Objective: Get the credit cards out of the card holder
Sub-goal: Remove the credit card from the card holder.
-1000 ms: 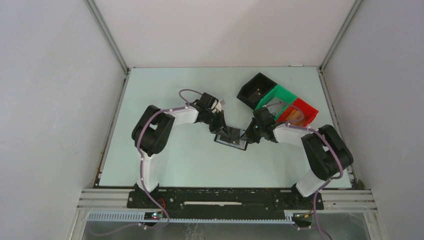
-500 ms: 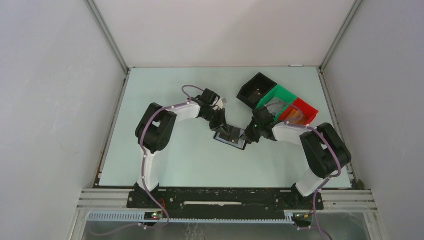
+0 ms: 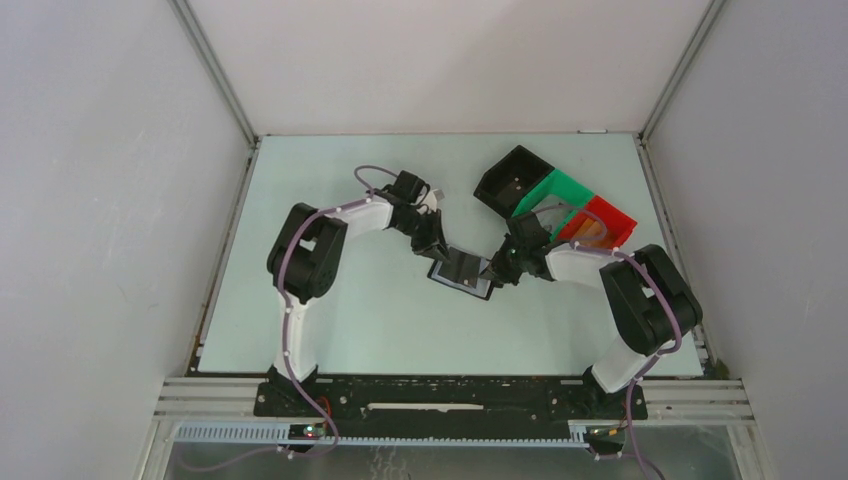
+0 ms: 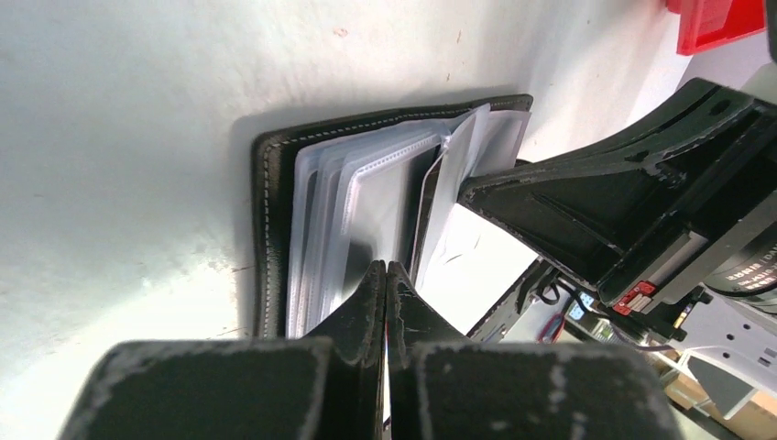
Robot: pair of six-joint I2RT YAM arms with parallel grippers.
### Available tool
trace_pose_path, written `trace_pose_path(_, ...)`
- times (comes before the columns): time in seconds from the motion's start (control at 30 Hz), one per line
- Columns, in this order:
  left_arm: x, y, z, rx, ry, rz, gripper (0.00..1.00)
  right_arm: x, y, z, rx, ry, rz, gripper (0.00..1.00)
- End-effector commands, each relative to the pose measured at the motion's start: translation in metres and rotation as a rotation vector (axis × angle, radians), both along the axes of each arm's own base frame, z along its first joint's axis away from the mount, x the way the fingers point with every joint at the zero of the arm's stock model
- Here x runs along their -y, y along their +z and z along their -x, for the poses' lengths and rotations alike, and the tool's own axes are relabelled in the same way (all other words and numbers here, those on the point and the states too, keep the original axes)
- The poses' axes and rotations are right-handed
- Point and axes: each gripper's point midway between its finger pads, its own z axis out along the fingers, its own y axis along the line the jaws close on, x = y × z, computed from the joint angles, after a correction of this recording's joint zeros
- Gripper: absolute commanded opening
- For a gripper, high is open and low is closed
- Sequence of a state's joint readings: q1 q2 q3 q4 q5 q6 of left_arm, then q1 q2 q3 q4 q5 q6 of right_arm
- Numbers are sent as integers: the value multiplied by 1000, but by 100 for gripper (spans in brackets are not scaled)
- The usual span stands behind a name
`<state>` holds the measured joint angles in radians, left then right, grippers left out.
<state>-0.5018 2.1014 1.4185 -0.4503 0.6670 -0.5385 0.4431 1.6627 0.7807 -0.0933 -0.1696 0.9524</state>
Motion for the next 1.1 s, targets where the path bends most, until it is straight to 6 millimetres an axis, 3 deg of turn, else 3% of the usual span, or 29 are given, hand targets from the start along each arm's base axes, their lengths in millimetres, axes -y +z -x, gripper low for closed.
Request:
trace_pose_path(0.0,3,22,-15,66,-17,39,0,50,-50,24,-120,-63,220,0)
trace_pose_path(0.17,5,29,-6,57,-18,56,1,49,-47,22,-111,-62,213,0)
trace_pose_path(0.3,8,34,2,62,-1,71,26,47,-46,21,-106,-62,204,0)
trace_pose_path(0.5,18,33,8,65,11,77,42,47,-46,21,-107,-62,199,0)
trace_pose_path(1.07,23,-5,16,35,8,14,41,47,-41,20,-98,-63,193,0)
